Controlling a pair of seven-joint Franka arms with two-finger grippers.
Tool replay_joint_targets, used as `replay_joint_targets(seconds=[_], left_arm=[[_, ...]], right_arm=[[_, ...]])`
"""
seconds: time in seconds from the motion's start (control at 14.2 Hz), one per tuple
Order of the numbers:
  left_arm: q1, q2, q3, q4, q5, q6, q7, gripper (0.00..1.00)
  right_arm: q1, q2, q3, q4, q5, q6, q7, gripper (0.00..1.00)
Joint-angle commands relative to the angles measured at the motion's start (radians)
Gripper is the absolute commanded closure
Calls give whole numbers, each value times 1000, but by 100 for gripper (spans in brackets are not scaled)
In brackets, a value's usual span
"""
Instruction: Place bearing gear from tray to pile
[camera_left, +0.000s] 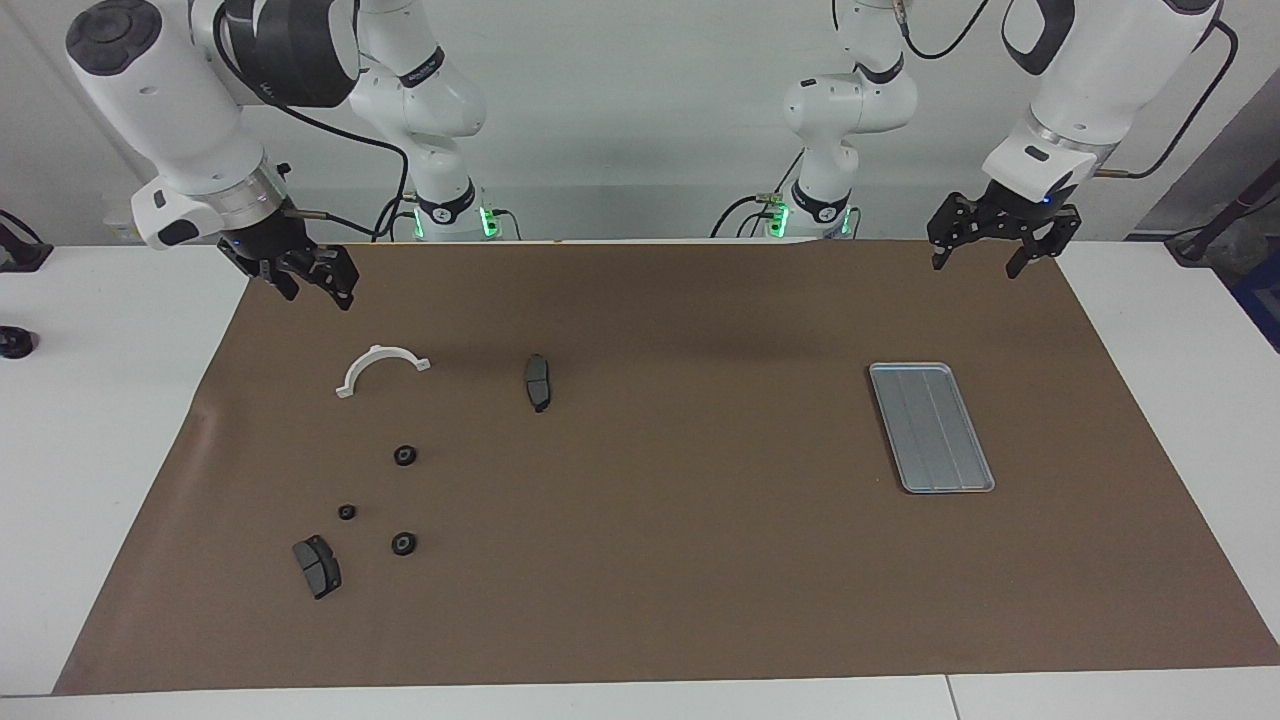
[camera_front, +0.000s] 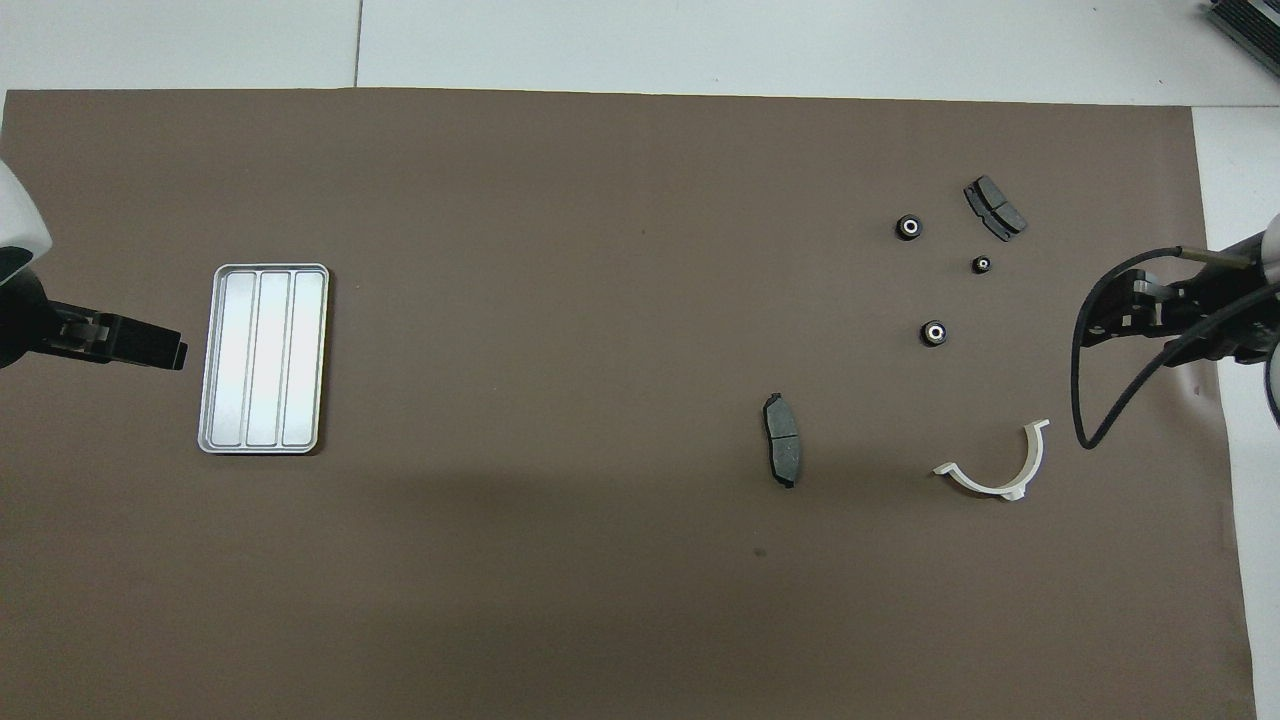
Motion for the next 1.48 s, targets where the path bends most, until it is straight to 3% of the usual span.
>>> replay_joint_targets(seconds=[0.0, 0.42, 0.56, 0.78, 1.13, 1.41], left_arm=[[19, -24, -13, -24, -7, -4, -8, 0], [19, -24, -14, -24, -7, -3, -8, 0], [19, -24, -14, -24, -7, -3, -8, 0], [19, -24, -14, -24, -7, -4, -8, 0], [20, -24, -14, -24, -7, -4, -8, 0], [20, -24, -13, -24, -7, -4, -8, 0]], right_arm=[[-40, -20, 9, -13, 26, -4, -49, 21], [-56, -13, -16, -6, 28, 34, -199, 21], [-22, -9, -63, 0, 32, 54, -205, 19], [77, -7, -216, 29, 90, 56, -211, 17], [218, -16, -404, 32, 90, 27, -265, 16], [272, -27, -421, 26, 74, 13, -255, 0]])
